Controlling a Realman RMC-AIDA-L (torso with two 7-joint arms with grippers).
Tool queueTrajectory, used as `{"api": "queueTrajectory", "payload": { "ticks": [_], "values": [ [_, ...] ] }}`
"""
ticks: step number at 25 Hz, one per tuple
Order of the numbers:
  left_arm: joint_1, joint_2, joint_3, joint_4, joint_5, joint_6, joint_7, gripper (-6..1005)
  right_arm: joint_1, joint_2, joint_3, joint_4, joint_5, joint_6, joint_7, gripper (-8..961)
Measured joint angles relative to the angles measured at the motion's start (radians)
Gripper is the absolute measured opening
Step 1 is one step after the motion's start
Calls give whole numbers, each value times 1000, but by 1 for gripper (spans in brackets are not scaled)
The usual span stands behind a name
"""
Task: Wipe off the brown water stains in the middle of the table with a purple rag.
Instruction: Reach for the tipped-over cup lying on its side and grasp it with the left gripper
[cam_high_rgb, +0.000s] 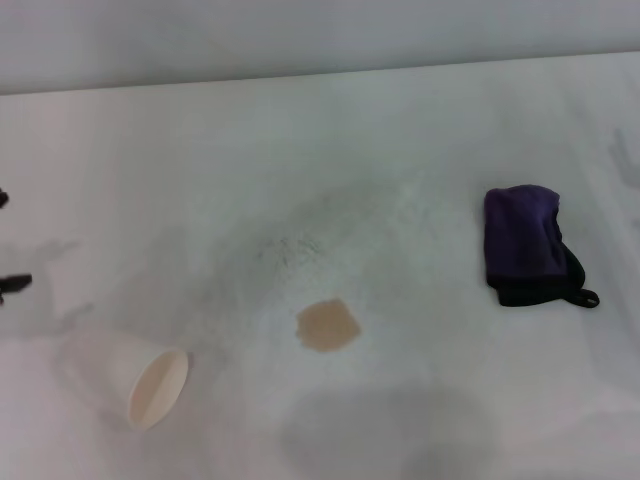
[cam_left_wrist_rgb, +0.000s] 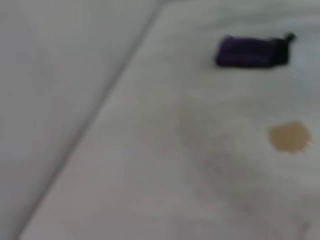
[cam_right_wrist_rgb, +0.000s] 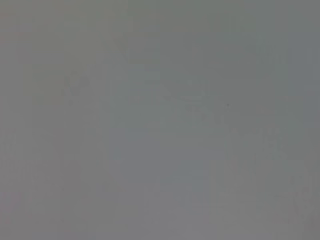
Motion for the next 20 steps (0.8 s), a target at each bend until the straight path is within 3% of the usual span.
{"api": "queueTrajectory", "payload": {
  "ticks": [5,20],
  "values": [
    [-59,-21,81,14,138,12,12,859,2,0,22,5,1,-11,0,873],
    [-162,-8,306,-89,216,0,48,859,7,-2,65,15,-1,-66,0,873]
  ]
}}
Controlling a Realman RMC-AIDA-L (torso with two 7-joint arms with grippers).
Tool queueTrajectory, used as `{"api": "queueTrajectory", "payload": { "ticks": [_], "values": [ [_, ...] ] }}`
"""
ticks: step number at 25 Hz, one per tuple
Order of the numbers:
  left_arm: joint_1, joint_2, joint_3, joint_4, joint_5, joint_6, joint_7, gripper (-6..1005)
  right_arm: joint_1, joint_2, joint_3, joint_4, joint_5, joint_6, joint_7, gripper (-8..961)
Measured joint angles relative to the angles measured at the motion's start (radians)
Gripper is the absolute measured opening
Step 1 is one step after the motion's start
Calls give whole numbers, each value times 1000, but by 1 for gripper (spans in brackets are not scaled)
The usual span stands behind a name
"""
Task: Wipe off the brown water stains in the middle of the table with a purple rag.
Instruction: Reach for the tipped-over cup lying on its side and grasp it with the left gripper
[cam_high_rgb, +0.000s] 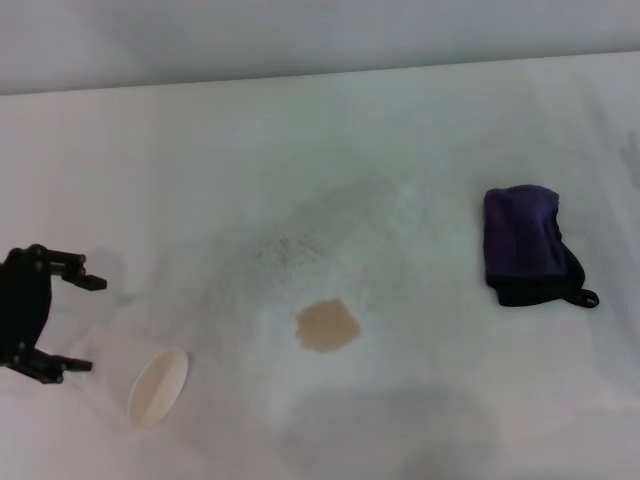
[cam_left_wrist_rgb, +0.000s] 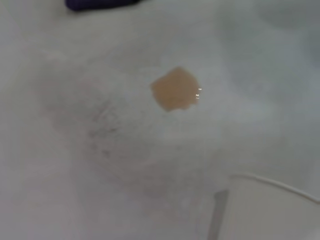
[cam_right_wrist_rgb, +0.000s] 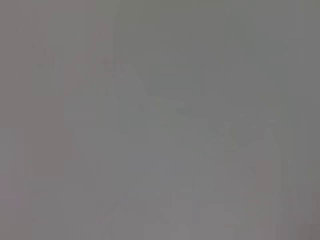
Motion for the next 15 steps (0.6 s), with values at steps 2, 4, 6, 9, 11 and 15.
{"api": "queueTrajectory", "payload": {
  "ticks": [2,4,6,9,11,15],
  "values": [
    [-6,-1,13,-11,1,1,1,860,1,-1,1,-2,0,-11,0,872],
    [-12,-3,27,-26,2,2,1,860,2,-3,2,-5,0,-15,0,872],
    [-17,-5,39,-40,3,2,5,860,2,-3,2,-6,0,-15,0,872],
    [-26,-7,63,-55,4,-6,9,860,5,-3,2,-7,0,-15,0,872],
    [-28,-11,82,-66,5,-8,11,860,9,-3,2,-8,0,-15,0,872],
    [-44,-30,100,-118,14,-20,21,859,11,-2,2,-7,0,-12,0,873]
  ]
}}
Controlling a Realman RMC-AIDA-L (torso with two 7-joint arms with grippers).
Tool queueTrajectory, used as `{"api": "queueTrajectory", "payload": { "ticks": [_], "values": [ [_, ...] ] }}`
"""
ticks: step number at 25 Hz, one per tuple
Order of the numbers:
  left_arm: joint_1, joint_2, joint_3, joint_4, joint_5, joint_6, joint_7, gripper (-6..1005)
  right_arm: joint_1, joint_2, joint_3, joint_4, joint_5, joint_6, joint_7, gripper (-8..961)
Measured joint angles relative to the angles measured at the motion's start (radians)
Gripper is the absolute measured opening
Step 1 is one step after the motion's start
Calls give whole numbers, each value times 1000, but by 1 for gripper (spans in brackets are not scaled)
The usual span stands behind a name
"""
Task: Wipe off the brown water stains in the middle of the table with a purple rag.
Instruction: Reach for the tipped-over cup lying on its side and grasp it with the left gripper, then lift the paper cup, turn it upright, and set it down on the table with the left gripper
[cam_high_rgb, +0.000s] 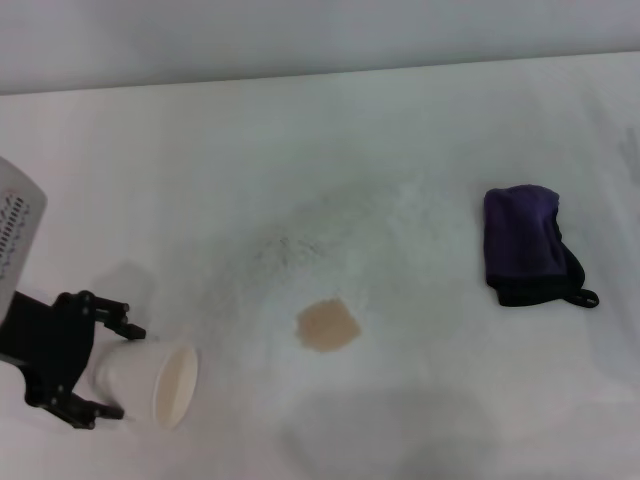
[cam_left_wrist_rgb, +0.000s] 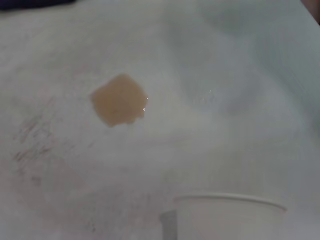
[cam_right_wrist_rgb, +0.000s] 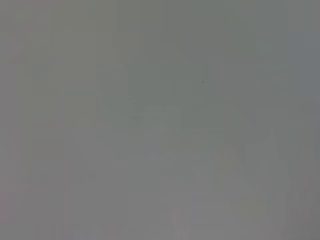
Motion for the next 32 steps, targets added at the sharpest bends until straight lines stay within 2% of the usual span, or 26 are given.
{"api": "queueTrajectory", "payload": {
  "ticks": [5,14,16,19,25,30,32],
  "values": [
    [-7,-18,-2,-37,14,-35,14,859,-1,2,-9,7,-5,2,0,873],
    [0,-30,-10,-50,12,-54,23,818,-10,2,-13,8,-9,-1,0,874],
    [2,-41,-31,-55,6,-55,36,806,-14,2,-14,8,-9,1,-1,874],
    [7,-68,-114,-54,-12,-50,65,782,-18,3,-15,8,-10,2,-10,874],
    [40,-107,-258,-46,-146,-54,80,729,-31,-1,-34,-6,-11,17,-15,873],
    [93,-119,-270,-85,-356,-119,74,727,-35,-4,-55,-38,-11,22,-23,873],
    [106,-121,-252,-141,-440,-184,103,727,-36,-4,-77,-56,-11,21,-25,873]
  ]
}}
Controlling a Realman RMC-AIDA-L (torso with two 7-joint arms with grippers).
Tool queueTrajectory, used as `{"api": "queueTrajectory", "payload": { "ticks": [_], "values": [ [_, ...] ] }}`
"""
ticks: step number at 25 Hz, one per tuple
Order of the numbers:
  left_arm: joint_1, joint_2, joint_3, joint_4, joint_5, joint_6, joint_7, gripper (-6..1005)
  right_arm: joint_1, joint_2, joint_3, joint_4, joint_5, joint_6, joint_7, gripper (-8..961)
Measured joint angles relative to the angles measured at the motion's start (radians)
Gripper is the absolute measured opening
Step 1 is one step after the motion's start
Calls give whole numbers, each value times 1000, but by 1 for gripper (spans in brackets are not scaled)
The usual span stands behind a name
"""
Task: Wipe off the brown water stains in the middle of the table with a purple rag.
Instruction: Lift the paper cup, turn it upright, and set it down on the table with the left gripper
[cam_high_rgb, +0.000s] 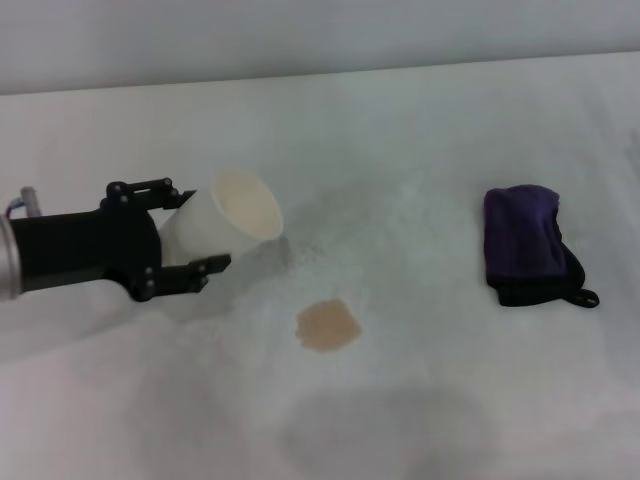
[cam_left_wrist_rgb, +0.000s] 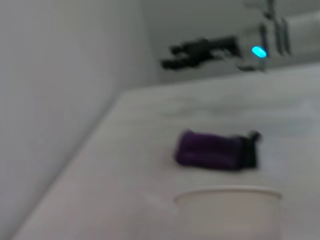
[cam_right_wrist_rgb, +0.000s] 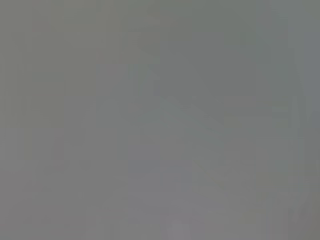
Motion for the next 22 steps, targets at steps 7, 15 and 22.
{"api": "queueTrajectory", "payload": {
  "ticks": [7,15,22],
  "values": [
    [-18,-3,119,-303,-378,-210,215,727,10,1,-83,-36,-1,-4,-25,872],
    [-23,-5,124,-495,-682,-209,302,726,5,-1,-157,-86,-3,-14,-26,872],
    [-32,-6,125,-619,-714,-210,293,726,3,-1,-171,-92,-3,-20,-28,874]
  ]
}}
